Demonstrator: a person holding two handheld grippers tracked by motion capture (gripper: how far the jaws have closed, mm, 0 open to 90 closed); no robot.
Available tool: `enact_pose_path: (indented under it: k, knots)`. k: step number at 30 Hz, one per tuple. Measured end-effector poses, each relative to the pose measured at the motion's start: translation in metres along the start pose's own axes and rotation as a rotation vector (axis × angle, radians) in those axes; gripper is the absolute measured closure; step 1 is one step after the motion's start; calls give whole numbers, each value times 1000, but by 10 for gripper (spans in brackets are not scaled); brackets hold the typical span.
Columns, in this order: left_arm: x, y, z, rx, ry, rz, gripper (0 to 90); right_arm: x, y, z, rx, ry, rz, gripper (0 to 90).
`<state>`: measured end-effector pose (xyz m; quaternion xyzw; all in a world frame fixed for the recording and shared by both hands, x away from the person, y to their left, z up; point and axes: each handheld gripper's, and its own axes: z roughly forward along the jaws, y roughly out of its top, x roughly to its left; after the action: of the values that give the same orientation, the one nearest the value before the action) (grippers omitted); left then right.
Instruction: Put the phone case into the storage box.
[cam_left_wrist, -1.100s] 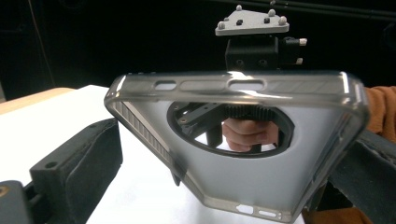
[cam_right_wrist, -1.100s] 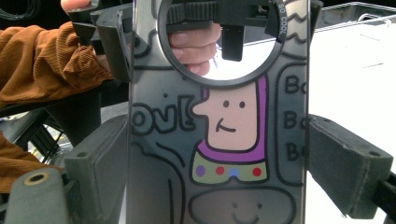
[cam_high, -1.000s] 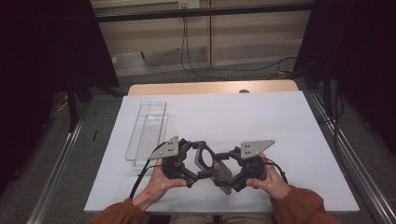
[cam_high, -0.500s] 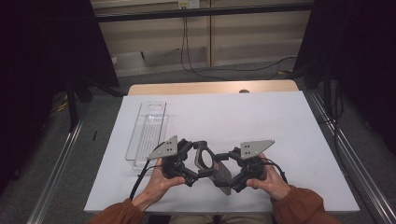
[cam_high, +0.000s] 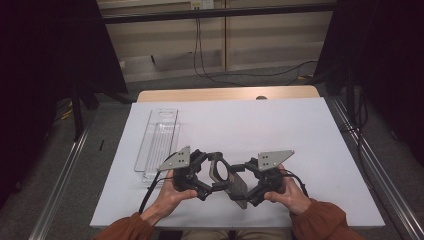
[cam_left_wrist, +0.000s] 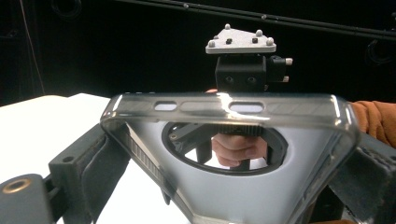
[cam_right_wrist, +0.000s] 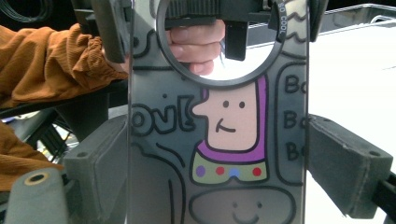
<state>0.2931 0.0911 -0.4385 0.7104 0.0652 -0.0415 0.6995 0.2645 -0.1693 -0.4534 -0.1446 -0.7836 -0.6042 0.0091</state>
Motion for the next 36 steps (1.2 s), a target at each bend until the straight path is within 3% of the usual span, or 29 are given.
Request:
enact_pose_path:
  k: [5,14,23,27,31,36]
  knots:
    - [0,0,1,-7,11,-11,93,-1,0,0,-5,1,-1,123]
    - [-1,6,2,21,13,24,106,-1,3,-2,-2,-11,-38,121]
    - [0,7,3,27,8,17,115,0,4,-3,14,-24,-40,119]
    - [-1,7,3,27,11,22,120,0,4,-2,9,-37,-37,108]
    - [0,7,2,21,32,19,125,2,5,-1,11,-46,-11,30]
    - [3,10,-3,15,55,16,130,3,5,0,4,-73,0,23]
